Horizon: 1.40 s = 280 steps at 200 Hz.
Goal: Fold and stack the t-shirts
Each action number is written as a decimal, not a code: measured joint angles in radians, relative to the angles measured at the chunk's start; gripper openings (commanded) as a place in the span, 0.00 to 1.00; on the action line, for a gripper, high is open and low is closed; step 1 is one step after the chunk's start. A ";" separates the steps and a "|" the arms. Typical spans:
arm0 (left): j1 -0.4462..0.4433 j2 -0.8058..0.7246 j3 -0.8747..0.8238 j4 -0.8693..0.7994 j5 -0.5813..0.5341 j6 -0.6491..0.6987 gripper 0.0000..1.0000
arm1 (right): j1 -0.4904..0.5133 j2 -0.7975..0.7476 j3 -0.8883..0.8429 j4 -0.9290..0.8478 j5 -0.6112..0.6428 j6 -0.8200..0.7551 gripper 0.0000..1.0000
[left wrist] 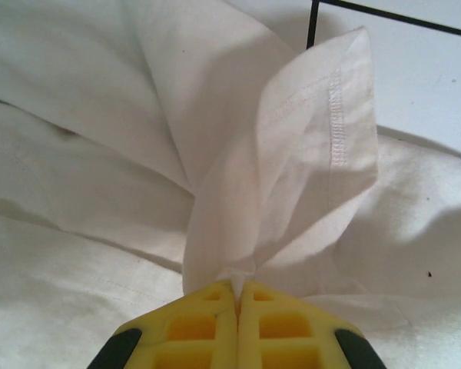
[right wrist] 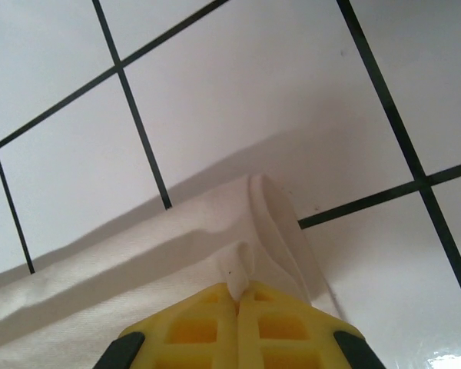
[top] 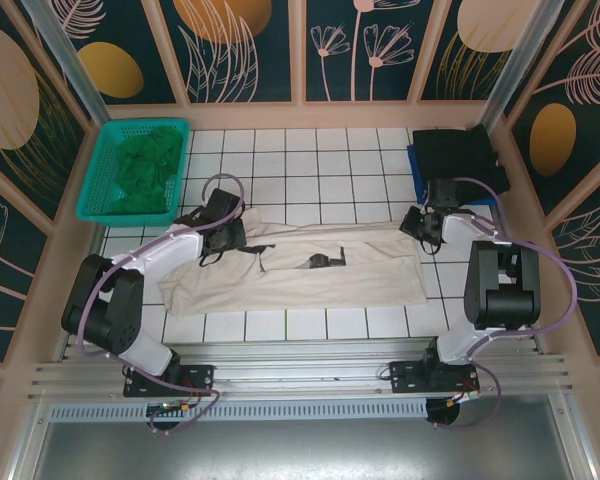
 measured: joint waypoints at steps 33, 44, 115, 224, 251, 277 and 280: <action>-0.004 -0.033 -0.059 0.043 -0.002 -0.035 0.00 | -0.003 -0.037 -0.038 -0.001 -0.004 0.014 0.00; -0.004 -0.033 -0.058 0.045 -0.003 -0.040 0.00 | -0.003 -0.051 -0.040 -0.006 -0.005 0.019 0.00; -0.021 -0.082 -0.079 0.067 -0.006 -0.069 0.00 | -0.005 -0.136 -0.087 -0.015 0.000 0.042 0.00; -0.034 -0.104 -0.229 0.105 0.028 -0.123 0.10 | -0.007 -0.214 -0.178 -0.072 0.055 0.061 0.15; -0.034 -0.141 -0.270 0.108 0.046 -0.134 0.21 | -0.012 -0.271 -0.190 -0.092 0.072 0.079 0.18; -0.034 -0.169 -0.299 0.102 0.064 -0.142 0.38 | -0.010 -0.300 -0.193 -0.090 0.060 0.098 0.20; -0.034 -0.172 -0.301 0.100 0.066 -0.149 0.42 | -0.009 -0.302 -0.193 -0.089 0.058 0.101 0.20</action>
